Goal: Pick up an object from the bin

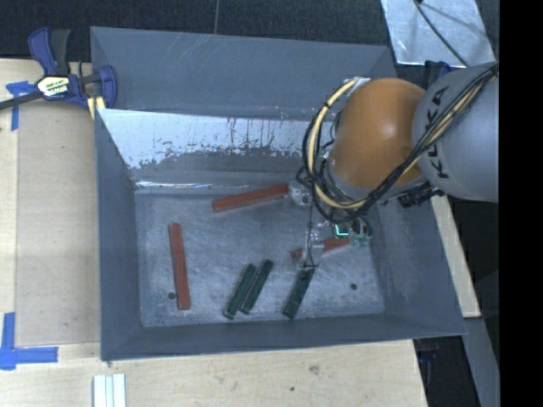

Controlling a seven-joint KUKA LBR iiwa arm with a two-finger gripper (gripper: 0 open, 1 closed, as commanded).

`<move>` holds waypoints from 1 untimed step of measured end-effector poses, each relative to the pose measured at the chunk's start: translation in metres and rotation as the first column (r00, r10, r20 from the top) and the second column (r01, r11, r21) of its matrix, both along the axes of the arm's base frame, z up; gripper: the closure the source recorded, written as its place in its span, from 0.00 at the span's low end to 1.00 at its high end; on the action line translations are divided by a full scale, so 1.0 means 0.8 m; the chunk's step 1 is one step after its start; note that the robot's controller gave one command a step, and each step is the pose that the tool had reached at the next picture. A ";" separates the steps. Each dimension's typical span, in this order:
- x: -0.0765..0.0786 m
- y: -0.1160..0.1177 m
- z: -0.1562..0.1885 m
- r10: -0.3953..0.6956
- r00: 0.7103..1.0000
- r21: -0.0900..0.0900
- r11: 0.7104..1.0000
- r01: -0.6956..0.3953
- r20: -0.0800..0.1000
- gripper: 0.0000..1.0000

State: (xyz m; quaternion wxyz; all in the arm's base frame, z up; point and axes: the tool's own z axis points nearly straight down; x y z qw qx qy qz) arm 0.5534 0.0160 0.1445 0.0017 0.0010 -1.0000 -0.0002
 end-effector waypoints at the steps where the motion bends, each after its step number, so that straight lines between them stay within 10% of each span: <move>1: -0.073 0.026 -0.091 0.131 0.991 0.000 0.991 -0.131 0.003 0.00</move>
Offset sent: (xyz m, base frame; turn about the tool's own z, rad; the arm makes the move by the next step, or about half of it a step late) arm -0.0577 0.0206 -0.0705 -0.1311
